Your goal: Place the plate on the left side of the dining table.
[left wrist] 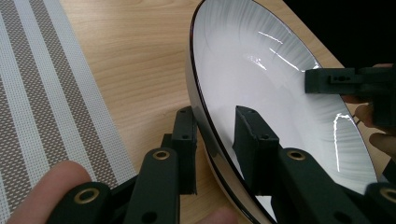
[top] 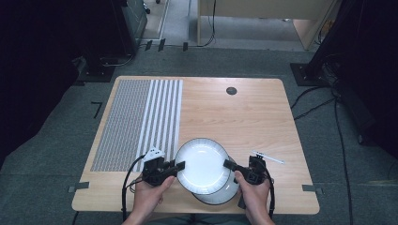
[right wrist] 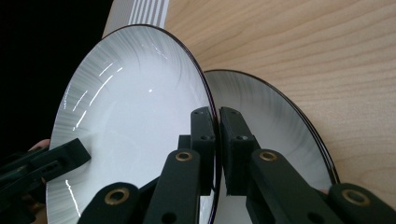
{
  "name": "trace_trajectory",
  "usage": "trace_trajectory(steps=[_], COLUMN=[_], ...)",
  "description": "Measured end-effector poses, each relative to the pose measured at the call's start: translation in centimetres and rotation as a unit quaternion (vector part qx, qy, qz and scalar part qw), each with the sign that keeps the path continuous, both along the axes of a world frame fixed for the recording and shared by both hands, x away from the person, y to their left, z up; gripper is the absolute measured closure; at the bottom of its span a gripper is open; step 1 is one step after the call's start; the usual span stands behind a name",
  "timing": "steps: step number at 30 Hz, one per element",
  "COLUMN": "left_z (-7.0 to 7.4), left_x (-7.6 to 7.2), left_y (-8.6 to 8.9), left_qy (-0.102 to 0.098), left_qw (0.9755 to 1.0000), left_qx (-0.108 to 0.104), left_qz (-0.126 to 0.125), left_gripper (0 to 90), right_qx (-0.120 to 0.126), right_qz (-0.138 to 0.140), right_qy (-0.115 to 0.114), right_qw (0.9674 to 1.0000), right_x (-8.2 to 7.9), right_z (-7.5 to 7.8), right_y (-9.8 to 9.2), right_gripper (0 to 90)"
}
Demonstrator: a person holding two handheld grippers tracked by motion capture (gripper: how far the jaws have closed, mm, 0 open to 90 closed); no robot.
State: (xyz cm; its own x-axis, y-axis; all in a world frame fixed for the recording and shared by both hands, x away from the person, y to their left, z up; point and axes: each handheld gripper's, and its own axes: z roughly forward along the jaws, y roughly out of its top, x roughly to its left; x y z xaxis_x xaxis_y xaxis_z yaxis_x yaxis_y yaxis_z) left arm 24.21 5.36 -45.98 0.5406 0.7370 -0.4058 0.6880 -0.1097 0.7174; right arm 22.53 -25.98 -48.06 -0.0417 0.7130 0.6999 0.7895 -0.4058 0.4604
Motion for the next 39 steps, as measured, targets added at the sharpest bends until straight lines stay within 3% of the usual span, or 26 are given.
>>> trace_trajectory(steps=[21,29,39], left_z=[2.8,2.9,3.3], left_x=[3.4,4.0,4.7], left_y=[0.6,1.9,4.0], left_qy=[-0.014,-0.011,-0.023], left_qw=[0.9997,0.9994,0.9984], left_qx=[-0.015,-0.021,-0.024], left_qz=[0.012,0.026,0.047], left_gripper=[72.7,72.7,72.5], right_qx=[-0.006,-0.016,-0.022], right_qz=[-0.014,-0.007,0.007], right_qy=[-0.021,-0.023,-0.026], right_qw=[0.9997,0.9996,0.9994], right_x=[2.8,4.0,5.5], right_z=[2.8,3.5,4.2], right_y=[0.8,2.0,4.2], right_gripper=[85.3,85.2,85.3])
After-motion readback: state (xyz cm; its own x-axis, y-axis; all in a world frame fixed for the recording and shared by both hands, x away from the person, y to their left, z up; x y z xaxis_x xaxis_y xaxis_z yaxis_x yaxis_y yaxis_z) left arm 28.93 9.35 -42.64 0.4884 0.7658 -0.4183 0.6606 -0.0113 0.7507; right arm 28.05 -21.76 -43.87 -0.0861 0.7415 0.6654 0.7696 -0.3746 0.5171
